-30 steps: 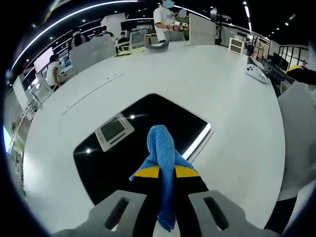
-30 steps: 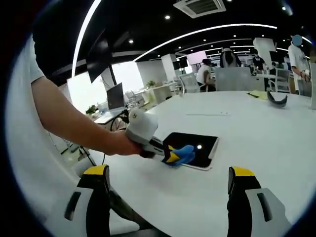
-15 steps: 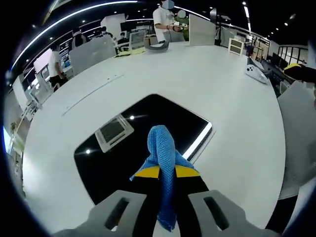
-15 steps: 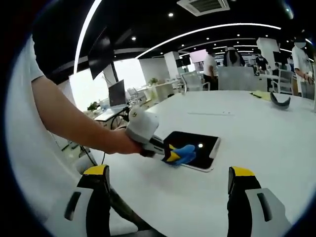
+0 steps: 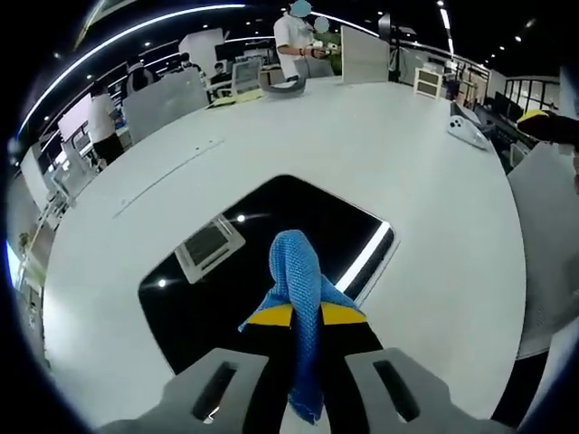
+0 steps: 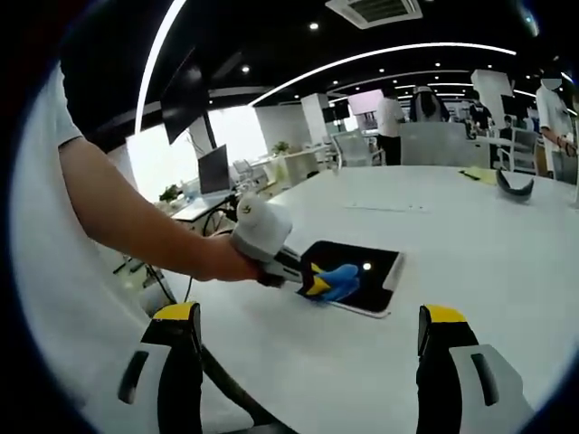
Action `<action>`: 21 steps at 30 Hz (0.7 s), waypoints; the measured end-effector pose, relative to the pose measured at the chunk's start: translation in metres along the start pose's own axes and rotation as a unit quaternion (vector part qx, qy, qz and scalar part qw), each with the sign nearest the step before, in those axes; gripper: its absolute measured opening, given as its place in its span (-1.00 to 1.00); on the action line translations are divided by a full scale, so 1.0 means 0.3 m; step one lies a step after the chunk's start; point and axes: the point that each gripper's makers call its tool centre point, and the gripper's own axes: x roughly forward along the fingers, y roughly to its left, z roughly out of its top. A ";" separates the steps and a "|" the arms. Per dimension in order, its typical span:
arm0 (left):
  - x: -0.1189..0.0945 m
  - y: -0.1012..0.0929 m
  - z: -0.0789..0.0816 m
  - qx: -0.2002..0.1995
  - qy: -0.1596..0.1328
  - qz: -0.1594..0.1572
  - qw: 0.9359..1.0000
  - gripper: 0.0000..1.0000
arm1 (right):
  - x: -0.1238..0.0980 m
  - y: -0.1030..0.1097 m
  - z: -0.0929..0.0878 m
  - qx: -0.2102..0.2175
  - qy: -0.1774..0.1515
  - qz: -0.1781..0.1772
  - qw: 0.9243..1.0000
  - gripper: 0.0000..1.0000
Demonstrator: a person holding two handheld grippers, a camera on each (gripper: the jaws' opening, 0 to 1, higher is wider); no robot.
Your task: Wipe the mirror surface with the cleaning cloth until all visible marks leave the cleaned area.
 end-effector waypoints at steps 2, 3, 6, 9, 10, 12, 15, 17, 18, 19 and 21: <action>0.000 0.001 0.003 0.002 0.001 0.000 1.000 -0.87 | 0.001 -0.003 0.000 0.001 0.001 -0.001 1.000 1.00; 0.001 0.005 0.004 0.000 0.001 0.000 1.000 -0.87 | 0.002 -0.004 0.002 0.001 0.000 -0.002 1.000 1.00; 0.004 0.010 0.006 0.001 0.002 0.000 1.000 -0.87 | 0.005 -0.005 0.004 0.001 0.000 -0.003 1.000 1.00; 0.007 0.019 0.007 0.000 0.000 0.000 1.000 -0.87 | 0.008 -0.004 0.007 0.001 -0.001 -0.002 1.000 1.00; 0.006 0.020 0.009 -0.001 0.000 0.000 1.000 -0.87 | 0.008 -0.004 0.007 0.001 -0.001 -0.003 1.000 1.00; 0.007 0.023 0.010 0.000 -0.001 -0.001 1.000 -0.87 | 0.011 -0.007 0.005 0.001 0.000 -0.003 1.000 1.00; 0.012 0.031 0.011 0.001 -0.001 -0.001 1.000 -0.87 | 0.015 -0.009 0.008 0.001 0.000 -0.004 1.000 1.00; 0.011 0.034 0.014 0.000 -0.001 0.000 1.000 -0.87 | 0.017 -0.010 0.008 0.002 0.001 -0.004 1.000 1.00; 0.012 0.036 0.014 0.001 -0.001 0.000 1.000 -0.87 | 0.018 -0.011 0.009 0.002 0.000 -0.004 1.000 1.00; 0.013 0.039 0.015 0.000 -0.001 -0.001 1.000 -0.87 | 0.020 -0.012 0.009 0.002 0.000 -0.004 1.000 1.00; 0.014 0.042 0.016 0.000 -0.001 -0.001 1.000 -0.87 | 0.021 -0.013 0.010 0.002 0.000 -0.004 1.000 1.00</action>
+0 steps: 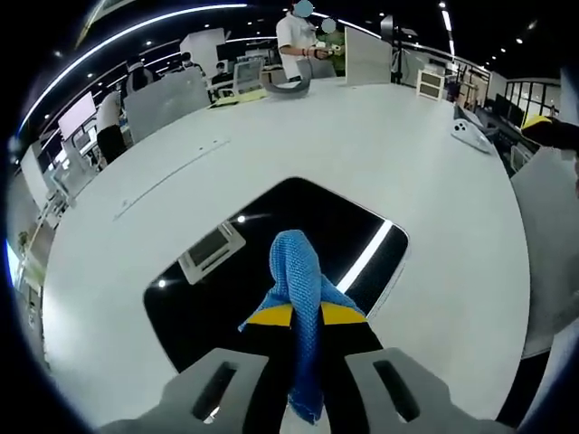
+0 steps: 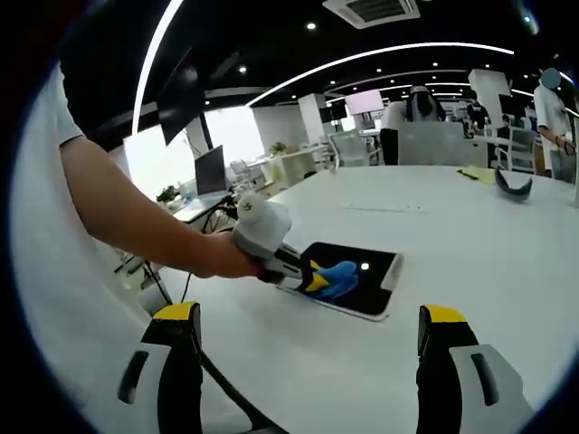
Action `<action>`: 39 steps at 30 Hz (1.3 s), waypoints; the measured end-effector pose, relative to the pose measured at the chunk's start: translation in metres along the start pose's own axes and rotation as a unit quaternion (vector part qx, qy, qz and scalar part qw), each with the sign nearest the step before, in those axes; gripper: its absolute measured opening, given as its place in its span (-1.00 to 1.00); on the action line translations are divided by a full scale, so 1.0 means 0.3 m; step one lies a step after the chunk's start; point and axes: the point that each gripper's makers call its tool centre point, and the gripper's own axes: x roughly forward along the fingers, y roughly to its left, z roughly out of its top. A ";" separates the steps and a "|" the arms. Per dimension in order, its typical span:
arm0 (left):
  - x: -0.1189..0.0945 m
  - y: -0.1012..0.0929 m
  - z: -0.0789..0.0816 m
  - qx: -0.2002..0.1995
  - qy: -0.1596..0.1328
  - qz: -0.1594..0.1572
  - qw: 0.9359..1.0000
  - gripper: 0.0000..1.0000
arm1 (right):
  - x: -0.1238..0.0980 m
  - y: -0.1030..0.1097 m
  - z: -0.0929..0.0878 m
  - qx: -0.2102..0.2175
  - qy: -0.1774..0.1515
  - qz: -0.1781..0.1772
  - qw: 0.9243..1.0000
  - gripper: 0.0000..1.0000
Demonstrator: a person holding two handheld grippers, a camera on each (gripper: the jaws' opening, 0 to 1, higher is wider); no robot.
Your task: Wipe the mirror surface with the cleaning cloth until all visible marks leave the cleaned area.
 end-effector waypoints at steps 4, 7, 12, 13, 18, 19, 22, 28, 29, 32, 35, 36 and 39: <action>0.004 0.009 0.002 0.002 0.000 0.000 1.000 -0.87 | 0.002 -0.003 0.003 0.001 -0.001 -0.001 1.000 1.00; 0.006 0.017 0.004 0.000 -0.001 0.000 1.000 -0.87 | 0.002 -0.006 0.005 0.002 -0.001 -0.001 1.000 1.00; 0.009 0.028 0.008 0.001 -0.002 0.001 1.000 -0.87 | 0.006 -0.008 0.010 -0.005 -0.002 -0.002 1.000 1.00; 0.009 0.030 0.008 0.001 -0.002 0.001 1.000 -0.87 | 0.007 -0.006 0.013 -0.005 -0.004 0.000 1.000 1.00; 0.011 0.041 0.011 0.001 -0.002 0.001 1.000 -0.87 | 0.012 -0.006 0.016 -0.002 -0.004 0.002 1.000 1.00; 0.013 0.045 0.011 0.001 -0.002 0.002 1.000 -0.87 | 0.013 -0.005 0.016 -0.002 -0.004 0.003 1.000 1.00; 0.013 0.052 0.014 0.002 -0.004 0.001 1.000 -0.87 | 0.016 -0.008 0.015 -0.002 -0.002 0.003 1.000 1.00; 0.018 0.069 0.017 -0.001 -0.004 0.003 1.000 -0.87 | 0.021 -0.014 0.011 0.000 0.002 0.002 1.000 1.00; 0.018 0.071 0.017 -0.001 -0.005 0.004 1.000 -0.87 | 0.021 -0.014 0.012 0.000 0.001 0.002 1.000 1.00; 0.020 0.079 0.019 0.000 -0.006 0.005 1.000 -0.87 | 0.026 -0.017 0.015 -0.001 0.001 0.002 1.000 0.99; 0.022 0.088 0.020 0.000 -0.006 0.006 1.000 -0.87 | 0.029 -0.021 0.018 -0.001 -0.001 0.001 1.000 0.99; 0.023 0.091 0.021 -0.001 -0.005 0.006 1.000 -0.87 | 0.030 -0.022 0.018 -0.001 -0.001 0.000 1.000 0.99; 0.026 0.101 0.022 -0.001 -0.006 0.006 1.000 -0.87 | 0.033 -0.023 0.021 0.001 -0.002 0.001 1.000 0.99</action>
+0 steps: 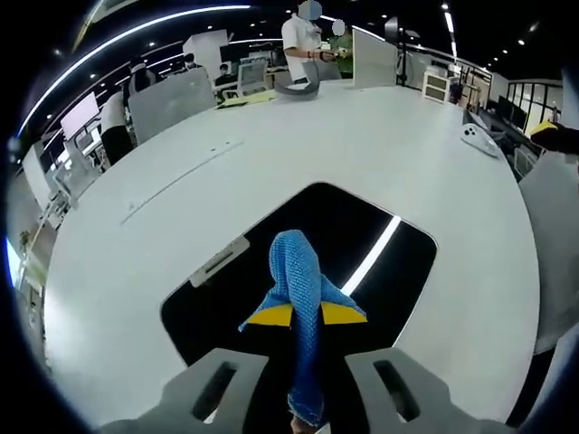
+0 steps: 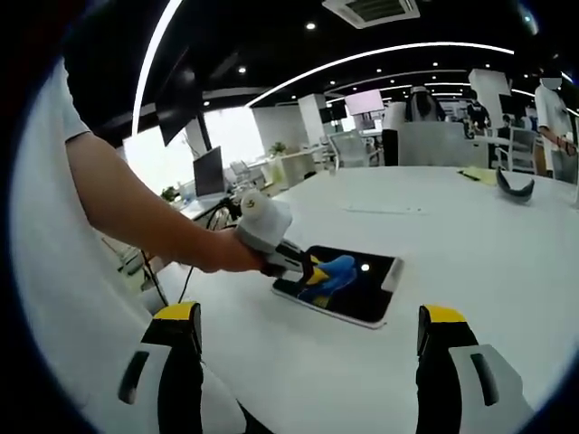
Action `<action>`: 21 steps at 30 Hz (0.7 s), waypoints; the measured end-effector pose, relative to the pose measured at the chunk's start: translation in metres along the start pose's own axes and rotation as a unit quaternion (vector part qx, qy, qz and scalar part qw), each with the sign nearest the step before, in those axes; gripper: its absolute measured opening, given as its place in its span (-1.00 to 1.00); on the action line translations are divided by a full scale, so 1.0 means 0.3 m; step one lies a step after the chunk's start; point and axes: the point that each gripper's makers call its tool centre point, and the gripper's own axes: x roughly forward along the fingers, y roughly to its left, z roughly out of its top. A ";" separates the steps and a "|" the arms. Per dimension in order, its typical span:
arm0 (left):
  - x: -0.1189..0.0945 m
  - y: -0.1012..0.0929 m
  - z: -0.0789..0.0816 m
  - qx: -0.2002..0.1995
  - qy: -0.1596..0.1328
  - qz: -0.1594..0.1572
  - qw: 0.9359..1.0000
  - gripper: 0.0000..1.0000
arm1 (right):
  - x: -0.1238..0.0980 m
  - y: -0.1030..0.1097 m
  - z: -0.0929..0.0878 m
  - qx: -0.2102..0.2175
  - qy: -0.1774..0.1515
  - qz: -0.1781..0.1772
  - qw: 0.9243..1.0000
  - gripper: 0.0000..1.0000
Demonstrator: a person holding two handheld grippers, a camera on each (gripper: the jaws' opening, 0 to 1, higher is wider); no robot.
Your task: Wipe the mirror surface with the cleaning cloth until all visible marks leave the cleaned area.
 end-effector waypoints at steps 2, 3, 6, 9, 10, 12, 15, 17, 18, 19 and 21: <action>0.000 0.005 0.002 0.000 0.000 0.001 1.000 -0.87 | 0.002 -0.001 -0.001 0.001 0.001 0.001 1.000 0.99; 0.000 0.007 0.002 0.000 0.001 0.001 1.000 -0.87 | 0.004 -0.002 0.000 0.001 0.001 0.000 1.000 0.99; 0.002 0.015 0.003 -0.001 -0.001 0.001 1.000 -0.87 | 0.008 -0.004 0.002 0.001 0.000 0.000 1.000 0.99; 0.005 0.024 0.004 -0.002 -0.001 0.002 1.000 -0.86 | 0.011 -0.005 0.002 0.001 0.001 -0.001 1.000 0.99; 0.005 0.025 0.005 -0.001 -0.001 0.002 1.000 -0.86 | 0.011 -0.005 0.003 0.001 0.000 -0.001 1.000 0.99; 0.004 0.028 0.007 -0.001 -0.001 0.002 1.000 -0.86 | 0.011 -0.007 0.002 0.001 0.001 -0.002 1.000 0.99; 0.008 0.036 0.007 0.000 -0.001 0.004 1.000 -0.86 | 0.012 -0.006 0.002 0.002 0.001 -0.002 1.000 0.99; 0.008 0.040 0.008 -0.001 -0.001 0.005 1.000 -0.86 | 0.012 -0.008 0.003 0.003 0.001 -0.003 1.000 0.99; 0.008 0.040 0.008 0.000 -0.001 0.006 1.000 -0.86 | 0.012 -0.009 0.001 0.004 0.001 -0.003 1.000 0.99; 0.009 0.042 0.008 -0.001 -0.001 0.006 1.000 -0.86 | 0.012 -0.009 0.001 0.003 0.001 -0.003 1.000 0.99; 0.011 0.047 0.008 -0.001 -0.002 0.006 1.000 -0.86 | 0.011 -0.011 0.001 0.004 0.001 -0.004 1.000 0.99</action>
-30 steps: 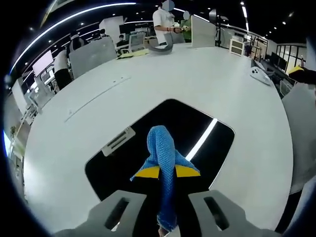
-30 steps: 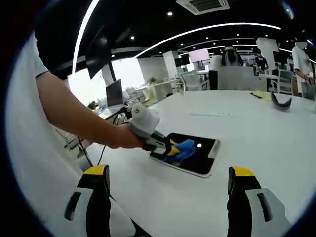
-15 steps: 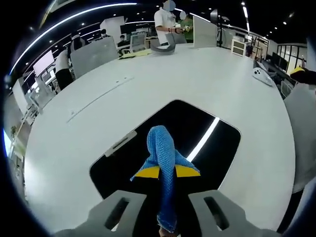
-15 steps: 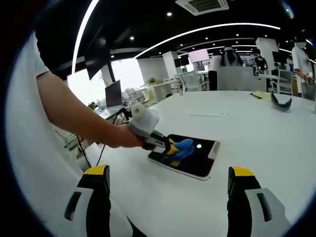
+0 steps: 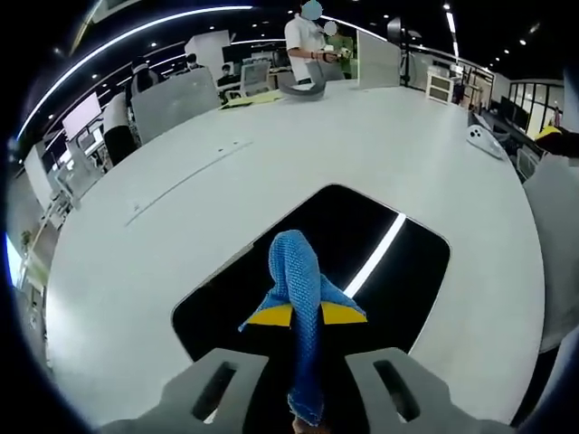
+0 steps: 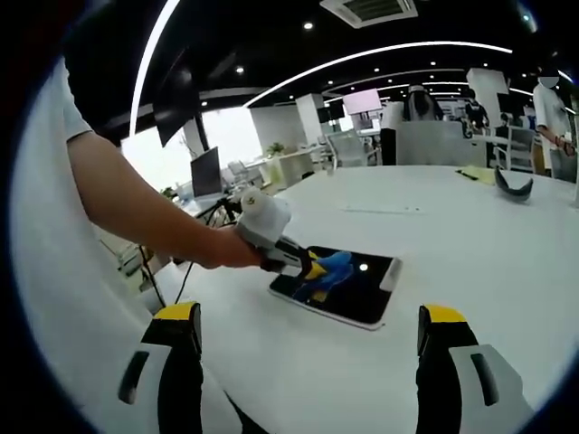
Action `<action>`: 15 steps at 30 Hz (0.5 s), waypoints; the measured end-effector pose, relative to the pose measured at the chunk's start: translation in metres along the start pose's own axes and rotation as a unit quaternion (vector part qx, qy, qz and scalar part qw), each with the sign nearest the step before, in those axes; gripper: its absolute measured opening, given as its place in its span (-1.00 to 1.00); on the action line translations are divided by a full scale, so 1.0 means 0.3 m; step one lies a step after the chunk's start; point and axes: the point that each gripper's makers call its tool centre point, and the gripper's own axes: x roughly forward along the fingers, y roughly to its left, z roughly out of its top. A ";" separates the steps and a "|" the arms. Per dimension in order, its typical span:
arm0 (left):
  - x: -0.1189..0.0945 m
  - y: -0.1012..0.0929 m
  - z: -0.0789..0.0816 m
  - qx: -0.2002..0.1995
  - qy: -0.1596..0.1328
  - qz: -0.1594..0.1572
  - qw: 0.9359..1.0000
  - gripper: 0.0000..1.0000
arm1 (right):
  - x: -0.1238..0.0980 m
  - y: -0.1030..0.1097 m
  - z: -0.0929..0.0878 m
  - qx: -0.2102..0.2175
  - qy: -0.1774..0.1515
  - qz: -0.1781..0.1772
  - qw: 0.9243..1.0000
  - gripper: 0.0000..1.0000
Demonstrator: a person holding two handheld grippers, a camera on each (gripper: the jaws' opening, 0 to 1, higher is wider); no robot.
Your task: Wipe the mirror surface with the cleaning cloth until all visible marks leave the cleaned area.
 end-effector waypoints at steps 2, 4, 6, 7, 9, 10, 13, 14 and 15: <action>0.002 0.003 0.000 0.000 0.000 -0.001 1.000 -0.86 | -0.001 -0.002 -0.001 0.000 0.000 -0.001 1.000 0.99; -0.001 0.006 0.002 0.000 0.000 -0.001 1.000 -0.86 | -0.001 -0.006 -0.006 0.001 0.003 -0.002 1.000 0.99; 0.001 0.010 0.003 0.001 0.000 -0.002 1.000 -0.86 | -0.002 -0.010 -0.004 0.002 0.001 -0.004 1.000 0.99; 0.002 0.011 0.003 0.002 0.000 -0.002 1.000 -0.86 | -0.003 -0.011 -0.005 0.001 0.001 -0.005 1.000 0.99; 0.007 0.018 0.004 0.001 -0.001 -0.001 1.000 -0.86 | -0.004 -0.012 -0.005 0.001 0.001 -0.005 1.000 0.99; 0.008 0.022 0.004 0.000 -0.001 -0.001 1.000 -0.86 | -0.004 -0.012 -0.004 0.002 0.000 -0.005 1.000 0.99; 0.009 0.026 0.007 0.001 -0.001 -0.002 1.000 -0.86 | -0.005 -0.013 0.000 0.002 -0.001 -0.006 1.000 0.98; 0.009 0.028 0.007 0.002 -0.001 -0.001 1.000 -0.86 | -0.004 -0.013 0.003 0.002 -0.003 -0.006 1.000 0.98; 0.009 0.030 0.008 0.002 -0.001 -0.001 1.000 -0.86 | -0.004 -0.014 0.003 0.002 -0.003 -0.006 1.000 0.98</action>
